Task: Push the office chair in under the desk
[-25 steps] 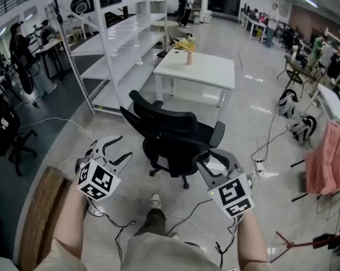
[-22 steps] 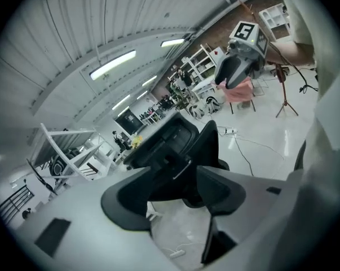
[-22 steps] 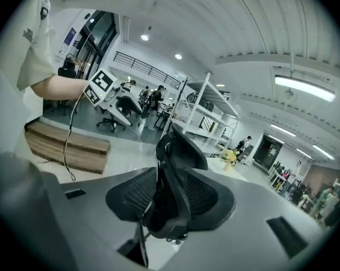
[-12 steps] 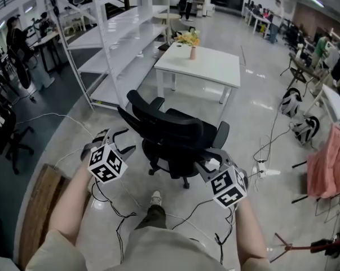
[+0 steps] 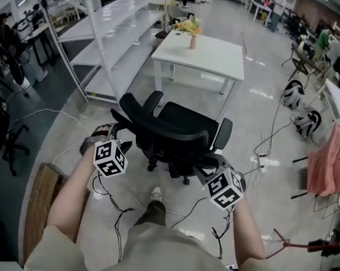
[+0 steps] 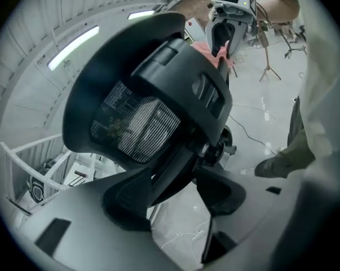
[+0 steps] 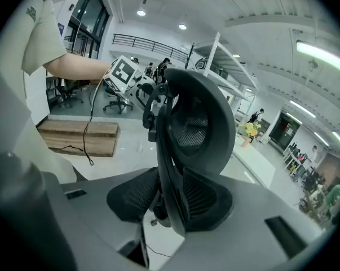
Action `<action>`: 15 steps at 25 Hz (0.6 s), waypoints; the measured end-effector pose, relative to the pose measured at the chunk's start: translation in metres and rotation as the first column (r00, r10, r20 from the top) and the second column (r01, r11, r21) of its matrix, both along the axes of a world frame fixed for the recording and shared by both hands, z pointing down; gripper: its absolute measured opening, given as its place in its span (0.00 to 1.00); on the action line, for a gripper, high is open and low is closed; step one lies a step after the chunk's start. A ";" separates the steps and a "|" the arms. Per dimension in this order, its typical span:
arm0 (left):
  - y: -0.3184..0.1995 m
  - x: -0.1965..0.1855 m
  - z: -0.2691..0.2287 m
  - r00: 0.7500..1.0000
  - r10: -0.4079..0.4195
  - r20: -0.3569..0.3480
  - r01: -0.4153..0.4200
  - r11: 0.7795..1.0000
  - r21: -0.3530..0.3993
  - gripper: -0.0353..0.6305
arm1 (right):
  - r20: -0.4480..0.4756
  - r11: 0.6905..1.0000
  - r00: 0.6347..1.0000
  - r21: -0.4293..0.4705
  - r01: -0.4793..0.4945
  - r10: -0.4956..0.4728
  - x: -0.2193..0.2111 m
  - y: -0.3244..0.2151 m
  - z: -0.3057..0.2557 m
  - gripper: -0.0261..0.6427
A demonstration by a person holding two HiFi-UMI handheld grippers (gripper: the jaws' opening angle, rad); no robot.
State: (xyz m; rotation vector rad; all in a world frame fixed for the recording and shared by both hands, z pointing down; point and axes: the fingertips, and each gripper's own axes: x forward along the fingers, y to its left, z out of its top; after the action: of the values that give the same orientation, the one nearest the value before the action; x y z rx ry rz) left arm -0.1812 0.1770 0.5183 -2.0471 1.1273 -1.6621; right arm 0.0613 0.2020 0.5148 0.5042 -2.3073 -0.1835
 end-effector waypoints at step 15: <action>-0.059 -0.023 0.045 0.987 0.092 0.130 -0.080 0.992 -0.098 0.44 | -0.100 0.995 0.991 -0.060 0.080 -0.086 -0.013 -0.017 0.034 0.23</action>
State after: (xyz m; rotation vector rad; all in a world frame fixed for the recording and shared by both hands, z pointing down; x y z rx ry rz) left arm -0.2041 0.1183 0.5635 -1.9731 0.9215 -1.8100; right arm 0.0481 0.1850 0.5492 0.3623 -2.2280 -0.1807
